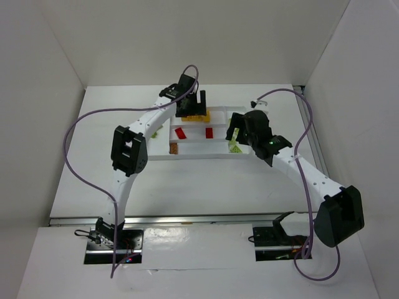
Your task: Sort the legos into containers by color
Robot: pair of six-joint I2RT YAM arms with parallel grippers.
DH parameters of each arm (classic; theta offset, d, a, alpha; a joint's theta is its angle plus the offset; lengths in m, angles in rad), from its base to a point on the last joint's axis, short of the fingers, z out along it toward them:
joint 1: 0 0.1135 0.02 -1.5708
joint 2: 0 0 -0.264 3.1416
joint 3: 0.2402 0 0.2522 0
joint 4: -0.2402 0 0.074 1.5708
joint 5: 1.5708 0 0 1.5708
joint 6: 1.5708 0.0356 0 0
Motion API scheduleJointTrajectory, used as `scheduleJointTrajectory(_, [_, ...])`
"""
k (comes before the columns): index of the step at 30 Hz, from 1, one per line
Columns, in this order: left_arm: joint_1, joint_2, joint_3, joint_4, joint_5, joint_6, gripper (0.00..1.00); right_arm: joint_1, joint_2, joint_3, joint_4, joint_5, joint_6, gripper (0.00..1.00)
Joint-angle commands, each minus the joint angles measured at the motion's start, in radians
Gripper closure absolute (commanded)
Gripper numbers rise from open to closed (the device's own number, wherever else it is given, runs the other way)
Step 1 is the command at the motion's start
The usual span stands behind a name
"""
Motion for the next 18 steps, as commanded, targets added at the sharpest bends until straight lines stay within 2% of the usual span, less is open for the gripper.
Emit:
scheduleJointTrajectory(1, [-0.011, -0.178, -0.016, -0.02, -0.018, 0.033, 0.0, -0.006, -0.033, 0.016, -0.078, 0.078, 0.031, 0.0])
scheduleJointTrajectory(5, [-0.011, -0.429, -0.174, -0.011, -0.075, 0.056, 0.0, -0.006, -0.043, 0.036, -0.174, 0.206, 0.129, 0.0])
scheduleJointTrajectory(8, [-0.011, -0.56, -0.296, -0.011, -0.115, 0.072, 0.0, -0.006, -0.065, 0.036, -0.248, 0.298, 0.169, 0.0])
scheduleJointTrajectory(13, [0.012, -0.848, -0.471, -0.034, -0.21, 0.109, 0.0, -0.006, -0.124, 0.025, -0.316, 0.348, 0.17, 0.0])
scheduleJointTrajectory(18, [0.034, -1.002, -0.599, -0.034, -0.248, 0.131, 0.0, -0.006, -0.187, 0.001, -0.343, 0.359, 0.182, 0.0])
